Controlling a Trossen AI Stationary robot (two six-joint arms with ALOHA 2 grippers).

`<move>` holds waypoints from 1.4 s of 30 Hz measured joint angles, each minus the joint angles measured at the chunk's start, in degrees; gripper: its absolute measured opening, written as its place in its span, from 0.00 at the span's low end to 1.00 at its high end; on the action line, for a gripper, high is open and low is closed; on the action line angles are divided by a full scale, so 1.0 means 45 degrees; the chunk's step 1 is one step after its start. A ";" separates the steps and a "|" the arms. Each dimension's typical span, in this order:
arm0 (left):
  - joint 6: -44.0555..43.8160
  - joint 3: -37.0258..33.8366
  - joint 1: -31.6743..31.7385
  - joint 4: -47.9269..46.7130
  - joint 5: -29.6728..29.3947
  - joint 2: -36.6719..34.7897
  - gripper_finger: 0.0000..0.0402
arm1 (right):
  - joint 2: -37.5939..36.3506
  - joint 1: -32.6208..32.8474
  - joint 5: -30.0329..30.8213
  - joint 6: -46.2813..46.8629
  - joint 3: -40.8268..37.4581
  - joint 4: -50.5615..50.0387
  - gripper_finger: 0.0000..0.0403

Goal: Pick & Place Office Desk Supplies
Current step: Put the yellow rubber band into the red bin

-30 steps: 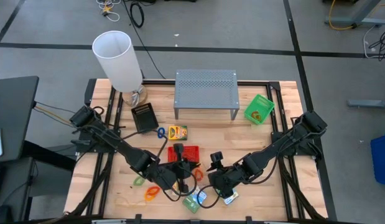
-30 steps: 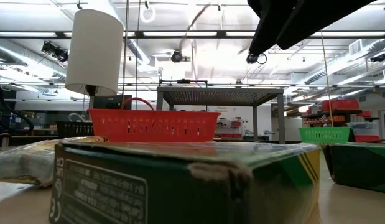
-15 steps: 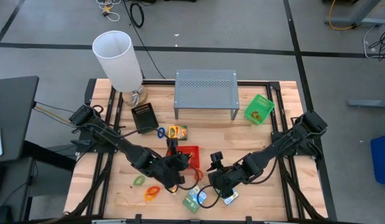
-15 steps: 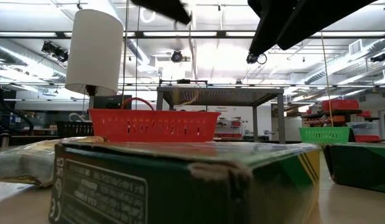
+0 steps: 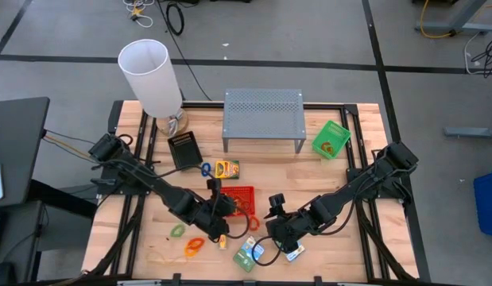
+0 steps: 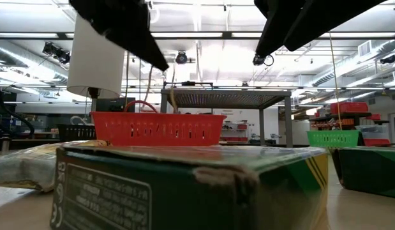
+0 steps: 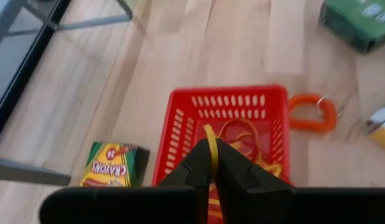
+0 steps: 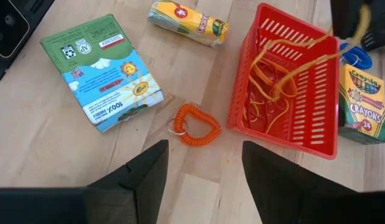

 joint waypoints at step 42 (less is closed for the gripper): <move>0.0245 -0.0164 -0.0540 -0.0957 0.8780 -0.0064 0.68 | 0.0000 -0.0166 -0.0005 -0.0223 0.0000 0.0000 0.53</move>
